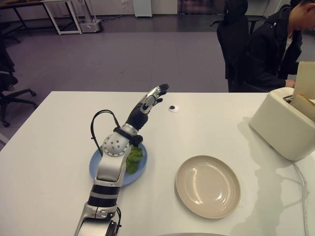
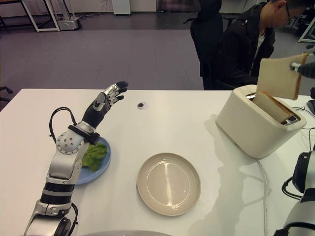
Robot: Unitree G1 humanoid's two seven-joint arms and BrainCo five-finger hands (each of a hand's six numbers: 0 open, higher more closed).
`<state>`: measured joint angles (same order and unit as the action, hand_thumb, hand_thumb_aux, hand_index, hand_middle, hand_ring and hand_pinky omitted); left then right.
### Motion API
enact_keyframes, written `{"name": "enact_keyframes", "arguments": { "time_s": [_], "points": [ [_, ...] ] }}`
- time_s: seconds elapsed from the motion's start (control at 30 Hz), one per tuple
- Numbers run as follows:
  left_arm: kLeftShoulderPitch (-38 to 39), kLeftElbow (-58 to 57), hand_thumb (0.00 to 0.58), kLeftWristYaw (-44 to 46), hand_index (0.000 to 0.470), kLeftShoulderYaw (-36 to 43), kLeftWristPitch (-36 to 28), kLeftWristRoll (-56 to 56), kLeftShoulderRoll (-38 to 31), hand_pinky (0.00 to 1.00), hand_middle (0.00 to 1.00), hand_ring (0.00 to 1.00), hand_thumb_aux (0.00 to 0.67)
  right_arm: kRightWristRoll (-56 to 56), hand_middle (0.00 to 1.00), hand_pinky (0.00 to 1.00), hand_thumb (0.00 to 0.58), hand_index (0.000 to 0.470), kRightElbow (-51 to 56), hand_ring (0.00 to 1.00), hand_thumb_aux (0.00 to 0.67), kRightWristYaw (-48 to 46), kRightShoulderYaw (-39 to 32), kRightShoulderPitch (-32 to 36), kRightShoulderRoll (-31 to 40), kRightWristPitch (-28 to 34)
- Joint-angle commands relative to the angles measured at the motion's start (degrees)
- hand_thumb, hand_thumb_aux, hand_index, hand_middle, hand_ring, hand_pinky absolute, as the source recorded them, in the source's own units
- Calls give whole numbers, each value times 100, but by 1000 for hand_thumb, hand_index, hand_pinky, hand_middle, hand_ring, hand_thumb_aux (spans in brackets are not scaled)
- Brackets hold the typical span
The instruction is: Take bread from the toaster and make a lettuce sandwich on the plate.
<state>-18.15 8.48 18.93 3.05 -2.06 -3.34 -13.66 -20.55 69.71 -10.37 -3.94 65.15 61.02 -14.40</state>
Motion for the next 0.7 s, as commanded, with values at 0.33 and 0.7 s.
{"name": "enact_keyframes", "arguments": {
  "time_s": [0.33, 0.7],
  "points": [
    [94, 173, 0, -66, 0, 49, -154, 73, -17, 0, 0, 0, 0, 2490, 0, 0, 580, 470, -5520, 0, 670, -3198, 563, -2195, -1249, 3085],
    [146, 328, 0, -144, 0, 58, -274, 90, -39, 0, 0, 0, 0, 2635, 0, 0, 580, 470, -9229, 0, 670, -2804, -93, -5151, -1928, 5029]
  ]
}}
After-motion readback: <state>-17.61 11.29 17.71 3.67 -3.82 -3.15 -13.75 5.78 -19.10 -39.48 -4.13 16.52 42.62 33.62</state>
